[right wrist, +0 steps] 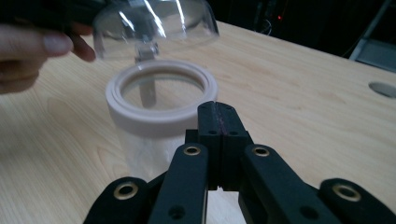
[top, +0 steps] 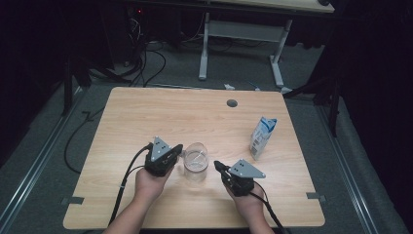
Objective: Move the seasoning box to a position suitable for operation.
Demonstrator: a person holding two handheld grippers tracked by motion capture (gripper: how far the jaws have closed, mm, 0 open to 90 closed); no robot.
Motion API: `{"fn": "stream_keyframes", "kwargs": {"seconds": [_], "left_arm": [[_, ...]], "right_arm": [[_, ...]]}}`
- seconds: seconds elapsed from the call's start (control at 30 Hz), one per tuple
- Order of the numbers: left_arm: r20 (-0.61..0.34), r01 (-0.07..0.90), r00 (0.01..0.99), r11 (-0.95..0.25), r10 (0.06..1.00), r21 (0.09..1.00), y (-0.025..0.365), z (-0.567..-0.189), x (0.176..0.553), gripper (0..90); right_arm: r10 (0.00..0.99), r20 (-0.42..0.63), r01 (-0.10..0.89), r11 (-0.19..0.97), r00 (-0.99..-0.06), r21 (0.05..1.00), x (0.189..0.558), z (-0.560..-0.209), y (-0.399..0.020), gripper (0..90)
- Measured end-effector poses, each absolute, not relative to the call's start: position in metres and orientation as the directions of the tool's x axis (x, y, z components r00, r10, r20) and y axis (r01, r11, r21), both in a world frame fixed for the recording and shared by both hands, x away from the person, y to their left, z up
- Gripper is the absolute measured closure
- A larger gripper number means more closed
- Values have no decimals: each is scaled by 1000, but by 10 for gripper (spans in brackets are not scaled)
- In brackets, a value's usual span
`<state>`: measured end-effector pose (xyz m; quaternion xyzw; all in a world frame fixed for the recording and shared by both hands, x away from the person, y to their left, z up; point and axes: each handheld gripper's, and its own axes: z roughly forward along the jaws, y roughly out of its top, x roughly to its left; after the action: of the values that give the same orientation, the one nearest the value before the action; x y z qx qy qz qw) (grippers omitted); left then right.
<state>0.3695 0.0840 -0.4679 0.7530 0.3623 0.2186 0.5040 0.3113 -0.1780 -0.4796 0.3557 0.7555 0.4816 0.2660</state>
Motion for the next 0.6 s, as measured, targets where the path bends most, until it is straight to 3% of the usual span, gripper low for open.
{"fn": "stream_keyframes", "kwargs": {"seconds": [0.43, 0.6], "left_arm": [[-45, 332, 642, -225, 765, 916, 85, -468, 369, 900], [-73, 329, 639, -186, 766, 926, 96, -469, 353, 900]], "right_arm": [[767, -70, 247, 289, -637, 925, 320, -463, -152, 900], [761, -65, 242, 285, -645, 928, 319, -460, -152, 900]]}}
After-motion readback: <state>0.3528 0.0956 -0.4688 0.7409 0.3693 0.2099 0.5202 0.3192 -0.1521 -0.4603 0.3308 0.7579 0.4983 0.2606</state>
